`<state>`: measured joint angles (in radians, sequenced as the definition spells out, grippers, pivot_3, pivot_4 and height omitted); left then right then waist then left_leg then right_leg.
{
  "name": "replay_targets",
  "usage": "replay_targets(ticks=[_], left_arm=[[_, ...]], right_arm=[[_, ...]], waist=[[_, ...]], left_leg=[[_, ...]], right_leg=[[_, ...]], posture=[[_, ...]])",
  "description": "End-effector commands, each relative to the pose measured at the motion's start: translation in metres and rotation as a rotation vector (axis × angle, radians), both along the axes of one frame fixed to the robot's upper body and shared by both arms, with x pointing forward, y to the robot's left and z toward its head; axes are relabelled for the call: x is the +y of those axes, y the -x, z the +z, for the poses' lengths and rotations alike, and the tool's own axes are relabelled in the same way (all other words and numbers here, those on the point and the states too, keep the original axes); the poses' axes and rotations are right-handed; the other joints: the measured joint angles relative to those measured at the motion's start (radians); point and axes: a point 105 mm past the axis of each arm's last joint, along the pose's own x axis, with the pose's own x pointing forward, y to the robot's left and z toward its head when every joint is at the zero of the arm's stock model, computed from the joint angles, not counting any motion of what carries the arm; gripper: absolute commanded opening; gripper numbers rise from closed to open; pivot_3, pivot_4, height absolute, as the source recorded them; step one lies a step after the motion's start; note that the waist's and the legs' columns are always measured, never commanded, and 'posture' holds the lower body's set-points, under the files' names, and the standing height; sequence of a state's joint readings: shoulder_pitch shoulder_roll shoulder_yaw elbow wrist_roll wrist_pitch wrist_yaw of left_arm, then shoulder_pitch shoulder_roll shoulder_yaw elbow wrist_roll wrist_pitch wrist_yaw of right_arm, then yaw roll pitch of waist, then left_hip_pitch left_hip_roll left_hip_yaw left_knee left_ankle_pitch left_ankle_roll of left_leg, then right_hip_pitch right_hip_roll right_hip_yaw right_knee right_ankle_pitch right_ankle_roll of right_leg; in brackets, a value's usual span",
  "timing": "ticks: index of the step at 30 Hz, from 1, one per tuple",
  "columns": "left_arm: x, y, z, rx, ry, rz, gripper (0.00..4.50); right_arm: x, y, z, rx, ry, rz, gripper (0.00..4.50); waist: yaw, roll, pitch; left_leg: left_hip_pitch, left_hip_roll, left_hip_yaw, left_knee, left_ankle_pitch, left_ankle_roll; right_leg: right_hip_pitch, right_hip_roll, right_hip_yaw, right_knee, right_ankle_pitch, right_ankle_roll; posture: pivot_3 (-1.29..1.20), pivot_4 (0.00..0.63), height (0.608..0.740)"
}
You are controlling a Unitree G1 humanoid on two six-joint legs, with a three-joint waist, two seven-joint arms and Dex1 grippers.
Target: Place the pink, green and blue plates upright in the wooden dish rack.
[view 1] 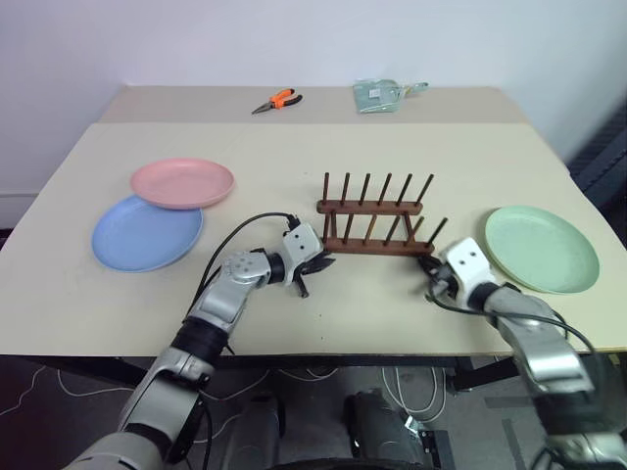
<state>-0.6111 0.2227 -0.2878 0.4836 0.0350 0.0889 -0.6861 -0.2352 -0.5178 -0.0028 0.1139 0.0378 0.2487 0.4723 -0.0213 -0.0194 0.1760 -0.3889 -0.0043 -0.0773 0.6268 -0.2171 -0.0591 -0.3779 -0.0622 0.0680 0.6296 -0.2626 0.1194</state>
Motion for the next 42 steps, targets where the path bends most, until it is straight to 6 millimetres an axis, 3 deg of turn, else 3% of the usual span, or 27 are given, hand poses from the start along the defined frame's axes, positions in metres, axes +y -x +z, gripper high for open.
replay_targets(ticks=[1, 7, 9, 12, 15, 17, 20, 22, 23, 25, 26, 28, 34, 39, 42], left_arm=[[0.021, -0.012, -0.016, 0.029, -0.032, 0.113, 0.68], [0.025, -0.02, -0.013, 0.005, -0.029, 0.144, 0.68], [0.027, -0.021, -0.012, -0.008, -0.026, 0.145, 0.63], [0.055, -0.029, 0.033, -0.187, 0.029, 0.202, 1.43], [0.085, -0.034, 0.084, -0.277, 0.212, 0.325, 2.88], [0.106, -0.034, 0.109, -0.296, 0.34, 0.409, 3.86], [0.154, -0.037, 0.148, -0.409, 0.487, 0.665, 3.86], [0.175, -0.038, 0.156, -0.441, 0.515, 0.81, 3.86], [0.182, -0.039, 0.157, -0.436, 0.523, 0.859, 3.86], [0.217, -0.035, 0.16, -0.445, 0.567, 1.078, 3.86], [0.243, -0.03, 0.153, -0.367, 0.692, 1.241, 3.86], [0.265, -0.025, 0.136, -0.206, 0.883, 1.39, 3.86], [0.249, -0.021, 0.11, 0.082, 1.131, 1.318, 3.86], [0.24, -0.023, 0.096, 0.224, 1.208, 1.292, 3.86], [0.245, -0.023, 0.09, 0.255, 1.229, 1.342, 3.04]], right_arm=[[-0.009, -0.013, -0.001, -0.012, 0.002, -0.063, 0.13], [-0.005, -0.018, 0.004, -0.021, -0.02, -0.027, 0.13], [-0.005, -0.017, 0.006, -0.025, -0.02, -0.018, 0.64], [0.009, 0.005, 0.036, -0.089, -0.077, 0.123, 1.88], [0.022, 0.023, 0.056, -0.128, -0.075, 0.224, 3.35], [0.028, 0.028, 0.063, -0.135, -0.069, 0.256, 3.37], [0.036, 0.03, 0.069, -0.14, -0.071, 0.292, 3.37], [0.037, 0.029, 0.07, -0.141, -0.073, 0.292, 3.37], [0.037, 0.028, 0.07, -0.141, -0.074, 0.291, 3.37], [0.039, 0.025, 0.066, -0.135, -0.073, 0.295, 3.37], [0.041, 0.024, 0.063, -0.129, -0.065, 0.303, 3.37], [0.044, 0.024, 0.06, -0.122, -0.061, 0.315, 3.37], [0.045, 0.022, 0.061, -0.128, -0.057, 0.326, 3.37], [0.045, 0.021, 0.062, -0.14, -0.055, 0.319, 3.37], [0.043, 0.021, 0.063, -0.146, -0.053, 0.309, 3.37]], waist=[[0.0, 0.0, 0.0], [-0.001, 0.0, 0.0], [-0.001, 0.0, 0.0], [-0.003, 0.0, 0.0], [-0.017, 0.001, 0.002], [-0.017, 0.001, 0.002], [-0.016, 0.0, 0.002], [-0.015, 0.0, 0.002], [-0.015, 0.0, 0.002], [-0.014, 0.0, 0.002], [-0.014, -0.001, 0.002], [-0.015, -0.003, 0.003], [-0.001, -0.004, 0.004], [0.005, -0.005, 0.004], [0.006, -0.005, 0.004]], left_leg=[[0.0, 0.0, 0.0, 0.0, 0.0, 0.0], [0.0, 0.0, 0.0, -0.001, 0.0, 0.001], [0.0, 0.0, 0.0, -0.001, 0.0, 0.001], [-0.001, 0.0, 0.0, -0.003, 0.0, 0.001], [-0.006, 0.0, 0.0, -0.007, 0.0, 0.001], [-0.011, 0.0, -0.001, -0.007, 0.0, 0.001], [-0.013, 0.0, -0.002, -0.006, 0.0, 0.001], [-0.013, 0.0, -0.002, -0.006, 0.0, 0.001], [-0.012, 0.0, -0.002, -0.006, 0.0, 0.001], [-0.012, 0.0, -0.002, -0.006, 0.0, 0.001], [-0.012, 0.0, -0.002, -0.006, 0.0, 0.001], [-0.012, 0.0, -0.002, -0.006, 0.0, 0.001], [-0.015, -0.001, -0.004, -0.004, 0.0, 0.0], [-0.016, -0.001, -0.004, -0.003, 0.0, 0.0], [-0.016, -0.001, -0.004, -0.003, 0.0, 0.0]], right_leg=[[0.0, 0.0, 0.0, 0.0, 0.0, 0.0], [0.0, 0.0, 0.0, 0.0, 0.002, -0.002], [0.0, 0.0, 0.0, 0.0, 0.002, -0.002], [-0.001, 0.0, 0.0, 0.0, 0.002, -0.002], [-0.01, 0.0, 0.001, 0.002, 0.003, 0.002], [-0.015, 0.0, 0.0, 0.002, 0.004, 0.002], [-0.015, 0.0, 0.0, 0.002, 0.004, 0.003], [-0.015, 0.0, -0.001, 0.002, 0.004, 0.003], [-0.014, 0.0, -0.001, 0.001, 0.004, 0.003], [-0.014, 0.0, -0.001, 0.001, 0.004, 0.003], [-0.014, 0.0, -0.001, 0.001, 0.004, 0.003], [-0.014, 0.0, -0.001, 0.001, 0.004, 0.003], [-0.015, 0.0, -0.004, 0.001, 0.004, 0.003], [-0.015, 0.0, -0.004, 0.001, 0.004, 0.004], [-0.015, 0.0, -0.004, 0.001, 0.004, 0.004]], posture=[[0.0, 0.15, 0.74], [0.0, 0.15, 0.74], [0.0, 0.15, 0.74], [0.0, 0.15, 0.74], [0.0, 0.15, 0.74], [0.0, 0.15, 0.74], [0.0, 0.15, 0.74], [0.0, 0.15, 0.74], [0.0, 0.15, 0.74], [0.0, 0.15, 0.74], [0.0, 0.15, 0.74], [0.0, 0.15, 0.74], [0.0, 0.15, 0.74], [0.0, 0.15, 0.74], [0.0, 0.15, 0.74]])
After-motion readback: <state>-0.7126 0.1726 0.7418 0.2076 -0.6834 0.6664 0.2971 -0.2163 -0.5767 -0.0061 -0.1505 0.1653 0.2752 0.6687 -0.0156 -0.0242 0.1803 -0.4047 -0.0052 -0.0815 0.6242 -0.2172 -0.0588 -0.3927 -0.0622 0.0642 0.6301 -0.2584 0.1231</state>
